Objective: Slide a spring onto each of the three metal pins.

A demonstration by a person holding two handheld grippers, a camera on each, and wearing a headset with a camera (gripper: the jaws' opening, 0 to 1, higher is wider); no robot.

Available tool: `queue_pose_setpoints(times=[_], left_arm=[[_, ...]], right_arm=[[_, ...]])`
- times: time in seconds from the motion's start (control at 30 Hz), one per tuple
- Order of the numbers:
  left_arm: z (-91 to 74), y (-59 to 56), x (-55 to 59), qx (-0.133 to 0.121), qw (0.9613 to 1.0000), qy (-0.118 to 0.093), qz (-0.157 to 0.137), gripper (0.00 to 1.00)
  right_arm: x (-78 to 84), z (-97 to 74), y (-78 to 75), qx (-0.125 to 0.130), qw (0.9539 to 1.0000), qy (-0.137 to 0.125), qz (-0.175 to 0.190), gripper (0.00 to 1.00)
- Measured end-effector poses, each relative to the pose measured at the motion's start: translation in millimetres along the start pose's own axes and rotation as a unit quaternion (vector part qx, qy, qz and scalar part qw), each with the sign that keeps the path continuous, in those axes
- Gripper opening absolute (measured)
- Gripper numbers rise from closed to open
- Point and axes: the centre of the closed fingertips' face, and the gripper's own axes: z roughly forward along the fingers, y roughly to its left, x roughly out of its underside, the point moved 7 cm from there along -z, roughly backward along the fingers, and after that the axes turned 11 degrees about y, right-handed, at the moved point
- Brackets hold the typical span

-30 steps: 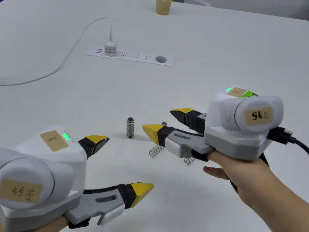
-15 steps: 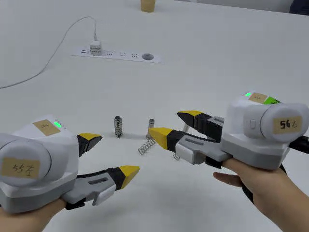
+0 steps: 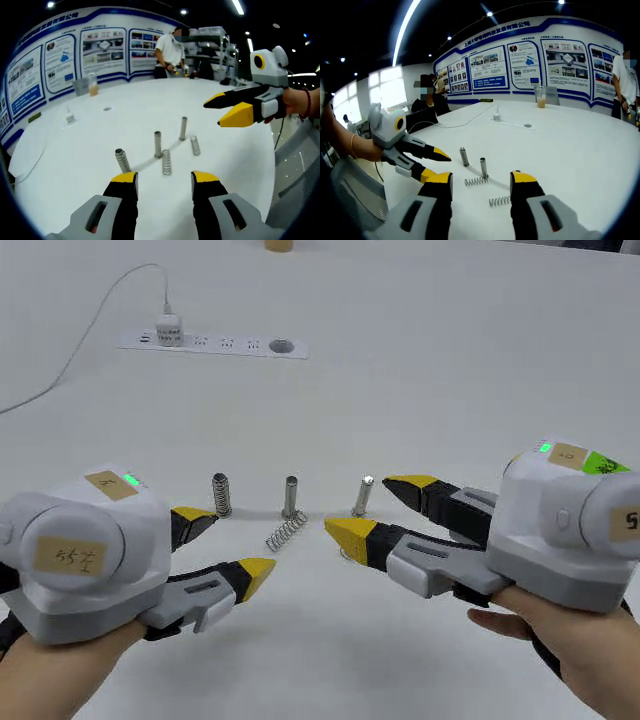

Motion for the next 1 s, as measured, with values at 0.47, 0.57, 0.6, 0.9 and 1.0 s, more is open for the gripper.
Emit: queue_pose_setpoints(times=[0.47, 0.57, 0.6, 0.9, 1.0], left_arm=[[29.9, -0.9, -3.0, 0.023, 0.9996, 0.018, -0.006, 0.36], [35.4, -1.7, -3.9, 0.024, 0.9995, 0.022, -0.001, 0.35], [37.1, -1.1, -3.7, 0.025, 0.9994, 0.023, -0.001, 0.35], [50.5, -0.2, -1.0, 0.025, 0.999, 0.036, -0.001, 0.3], [52.5, -0.4, 0.1, 0.026, 0.9988, 0.041, -0.004, 0.29]], right_arm=[[21.1, -11.3, -0.4, 0.001, 0.9999, 0.013, 0.008, 0.55], [25.1, -12.6, -0.3, -0.002, 0.9997, 0.015, 0.017, 0.58], [26.2, -12.9, -0.1, -0.002, 0.9997, 0.015, 0.019, 0.59], [35.7, -16.6, 1.4, -0.002, 0.9995, 0.02, 0.025, 0.67], [38.3, -17.7, 1.1, 0.0, 0.9993, 0.027, 0.026, 0.69]])
